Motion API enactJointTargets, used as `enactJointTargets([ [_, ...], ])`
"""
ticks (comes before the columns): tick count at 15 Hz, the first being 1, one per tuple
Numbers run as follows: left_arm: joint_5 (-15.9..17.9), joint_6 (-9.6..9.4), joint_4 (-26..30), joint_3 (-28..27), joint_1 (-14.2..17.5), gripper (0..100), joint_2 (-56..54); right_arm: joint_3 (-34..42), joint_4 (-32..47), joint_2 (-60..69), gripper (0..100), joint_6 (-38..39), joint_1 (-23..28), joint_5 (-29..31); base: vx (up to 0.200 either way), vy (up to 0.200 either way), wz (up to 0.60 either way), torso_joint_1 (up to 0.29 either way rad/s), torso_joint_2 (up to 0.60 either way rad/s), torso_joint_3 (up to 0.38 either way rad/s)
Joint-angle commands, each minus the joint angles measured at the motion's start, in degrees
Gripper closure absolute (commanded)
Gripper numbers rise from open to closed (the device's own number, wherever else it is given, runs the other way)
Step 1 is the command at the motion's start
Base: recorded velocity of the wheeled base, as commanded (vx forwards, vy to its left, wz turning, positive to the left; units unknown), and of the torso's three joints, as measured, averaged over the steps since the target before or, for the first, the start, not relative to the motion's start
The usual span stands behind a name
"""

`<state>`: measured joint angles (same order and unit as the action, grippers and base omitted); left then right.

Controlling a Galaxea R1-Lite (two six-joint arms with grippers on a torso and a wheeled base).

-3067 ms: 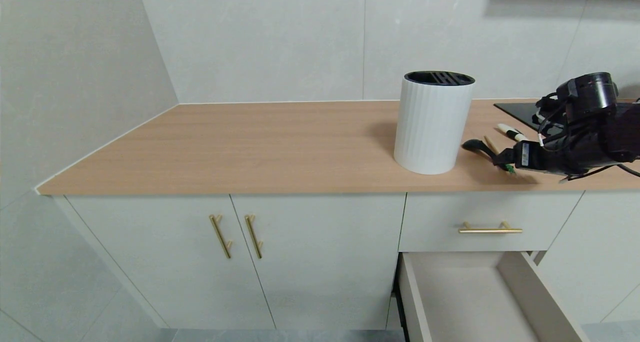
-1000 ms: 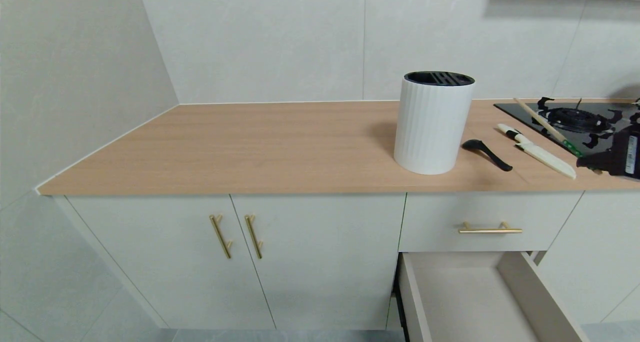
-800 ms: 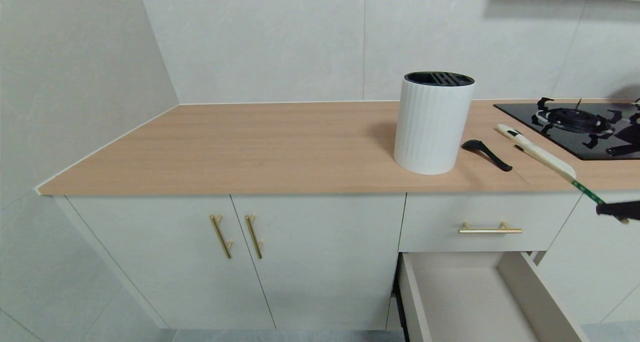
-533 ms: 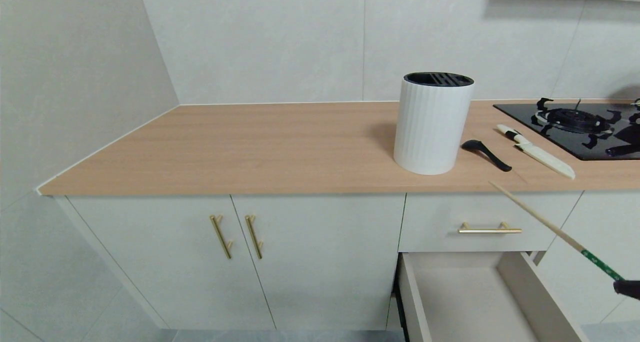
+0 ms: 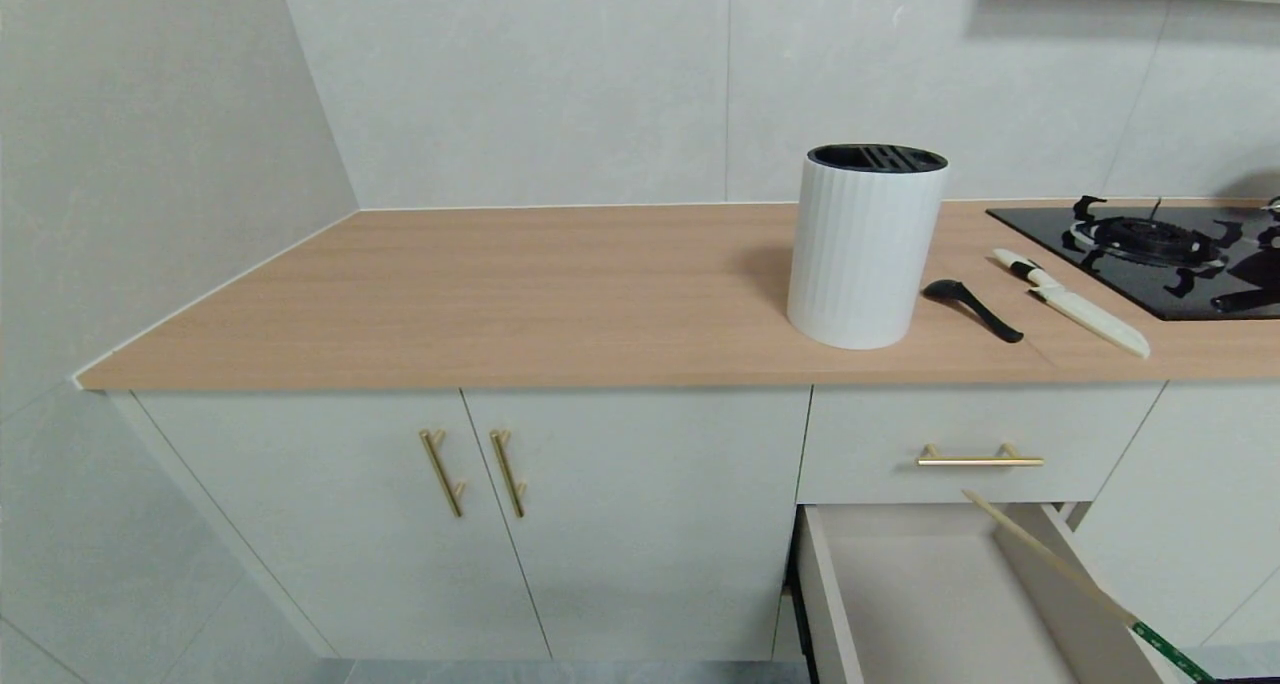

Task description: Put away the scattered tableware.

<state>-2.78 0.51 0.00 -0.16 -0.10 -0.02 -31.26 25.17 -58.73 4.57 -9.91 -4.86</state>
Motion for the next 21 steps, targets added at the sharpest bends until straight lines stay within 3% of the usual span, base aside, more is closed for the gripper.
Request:
enactJointTargets([
  [1, 0.0, 0.02, 0.1, 0.0, 0.0, 0, 0.0, 0.1, -0.5, -2.3, 100, 0.0, 0.0, -0.1, 0.0, 0.0, 0.0, -0.071, 0.23, 0.144],
  [9, 0.0, 0.02, 0.1, 0.1, 0.0, 0, 0.0, 0.1, -8.4, -9.6, 100, -0.4, -0.1, 2.1, 0.0, 0.0, 0.0, -0.126, 0.43, 0.299],
  [15, 0.0, 0.02, 0.1, 0.0, 0.0, 0, 0.0, -1.8, -18.7, -24.1, 100, -1.1, -0.1, 2.1, 0.0, 0.0, 0.0, -0.065, 0.44, 0.369],
  [21, 0.0, 0.02, 0.0, 0.1, 0.0, 0, 0.0, -3.9, -24.4, -37.1, 100, -1.0, -0.2, 2.4, 0.0, 0.0, 0.0, -0.007, 0.08, 0.068],
])
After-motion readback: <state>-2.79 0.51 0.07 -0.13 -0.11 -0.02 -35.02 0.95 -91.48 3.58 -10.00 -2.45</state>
